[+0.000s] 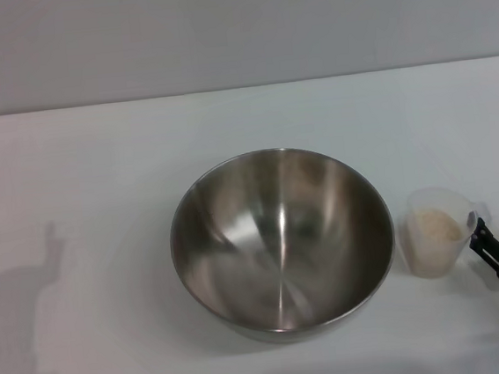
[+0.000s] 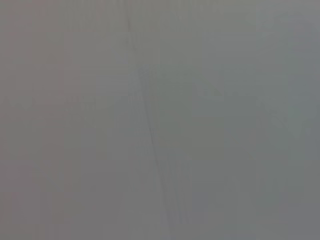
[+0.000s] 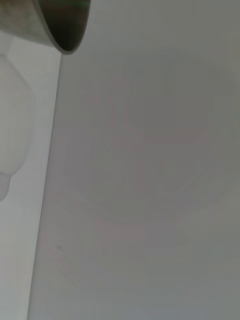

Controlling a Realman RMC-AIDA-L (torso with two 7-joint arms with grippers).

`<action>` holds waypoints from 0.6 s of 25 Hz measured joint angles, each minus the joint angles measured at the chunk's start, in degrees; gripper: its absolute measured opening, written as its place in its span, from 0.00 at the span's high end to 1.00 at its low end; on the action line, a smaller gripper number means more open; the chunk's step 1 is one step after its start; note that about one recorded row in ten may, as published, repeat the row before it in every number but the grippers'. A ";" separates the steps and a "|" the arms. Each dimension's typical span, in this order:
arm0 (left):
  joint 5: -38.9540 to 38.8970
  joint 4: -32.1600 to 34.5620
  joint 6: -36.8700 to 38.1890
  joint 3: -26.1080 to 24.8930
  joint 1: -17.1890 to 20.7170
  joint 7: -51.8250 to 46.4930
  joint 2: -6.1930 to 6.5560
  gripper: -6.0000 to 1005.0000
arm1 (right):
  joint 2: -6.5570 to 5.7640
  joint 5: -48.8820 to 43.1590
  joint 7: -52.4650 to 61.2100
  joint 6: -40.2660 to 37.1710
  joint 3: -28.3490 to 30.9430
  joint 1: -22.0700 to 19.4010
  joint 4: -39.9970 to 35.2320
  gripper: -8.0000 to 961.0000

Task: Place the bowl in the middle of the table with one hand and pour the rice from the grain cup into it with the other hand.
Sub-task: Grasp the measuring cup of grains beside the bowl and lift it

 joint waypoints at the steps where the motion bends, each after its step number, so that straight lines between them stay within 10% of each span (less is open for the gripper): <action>1: 0.00 0.13 -0.01 0.02 0.00 0.00 0.00 0.19 | -0.01 0.00 0.04 0.00 -0.11 0.11 0.00 0.24; 15: 0.00 1.13 -0.32 0.19 -0.53 0.00 0.00 0.19 | 0.07 -0.28 -0.14 0.55 -0.90 0.74 0.19 0.35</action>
